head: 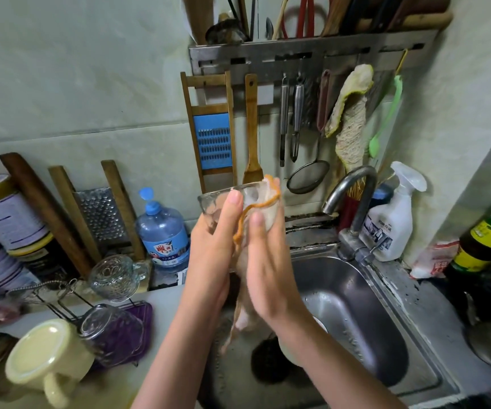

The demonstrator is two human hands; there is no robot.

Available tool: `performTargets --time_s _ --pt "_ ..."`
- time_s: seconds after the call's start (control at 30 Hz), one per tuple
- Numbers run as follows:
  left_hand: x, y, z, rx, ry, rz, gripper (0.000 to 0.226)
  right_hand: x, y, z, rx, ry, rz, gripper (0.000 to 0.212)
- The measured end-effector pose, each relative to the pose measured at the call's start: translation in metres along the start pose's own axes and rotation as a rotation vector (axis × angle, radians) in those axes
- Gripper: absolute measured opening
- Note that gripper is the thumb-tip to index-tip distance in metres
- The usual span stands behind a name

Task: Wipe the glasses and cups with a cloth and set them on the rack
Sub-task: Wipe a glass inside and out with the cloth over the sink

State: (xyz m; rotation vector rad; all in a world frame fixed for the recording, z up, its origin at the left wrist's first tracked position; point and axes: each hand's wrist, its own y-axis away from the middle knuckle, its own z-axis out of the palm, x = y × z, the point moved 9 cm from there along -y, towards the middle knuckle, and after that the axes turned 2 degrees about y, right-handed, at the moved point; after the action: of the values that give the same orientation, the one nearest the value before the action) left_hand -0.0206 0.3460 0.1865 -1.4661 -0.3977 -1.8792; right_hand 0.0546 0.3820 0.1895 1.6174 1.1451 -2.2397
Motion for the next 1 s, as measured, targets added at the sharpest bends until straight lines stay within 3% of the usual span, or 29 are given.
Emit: performTargets --time_s 0.07,0.13,0.2,0.3,0.4,0.5,0.57,0.67,0.8,0.9,1.0 --pt "-0.003 0.003 0.0 -0.001 -0.004 -0.016 0.059 0.009 -0.018 -0.005 -0.006 -0.228 0.154 0.046" --pt "-0.009 0.007 0.004 -0.019 0.056 -0.069 0.068 0.032 -0.03 -0.01 0.024 -0.415 0.428 0.062" --pt "-0.015 0.009 0.006 -0.036 0.098 -0.123 0.067 0.043 -0.031 -0.014 0.024 -0.446 0.599 0.055" --pt "-0.022 0.013 0.005 -0.043 0.093 -0.175 0.06 0.049 -0.022 -0.018 0.015 -0.396 0.688 0.059" --pt "-0.023 0.009 -0.005 0.007 -0.013 -0.126 0.079 0.038 -0.007 -0.011 0.017 -0.258 0.576 0.058" --pt "-0.015 0.008 -0.006 0.03 -0.058 -0.069 0.092 0.016 0.008 -0.009 0.02 -0.089 0.361 0.029" --pt "-0.017 0.008 -0.009 0.047 -0.051 -0.053 0.096 0.01 0.013 -0.011 0.0 -0.07 0.322 0.02" --pt "-0.015 0.012 -0.008 0.047 -0.102 0.015 0.071 0.007 0.01 -0.024 0.054 -0.04 0.272 0.036" --pt "-0.001 0.012 0.004 0.013 -0.161 0.089 0.078 -0.013 0.002 -0.024 0.109 0.066 0.038 0.044" --pt "0.006 0.01 0.006 -0.028 -0.127 0.115 0.064 -0.022 0.0 -0.019 0.079 0.004 -0.079 0.043" --pt "0.002 0.011 0.005 -0.073 -0.151 0.058 0.068 -0.008 -0.014 -0.019 0.065 -0.304 0.137 0.049"
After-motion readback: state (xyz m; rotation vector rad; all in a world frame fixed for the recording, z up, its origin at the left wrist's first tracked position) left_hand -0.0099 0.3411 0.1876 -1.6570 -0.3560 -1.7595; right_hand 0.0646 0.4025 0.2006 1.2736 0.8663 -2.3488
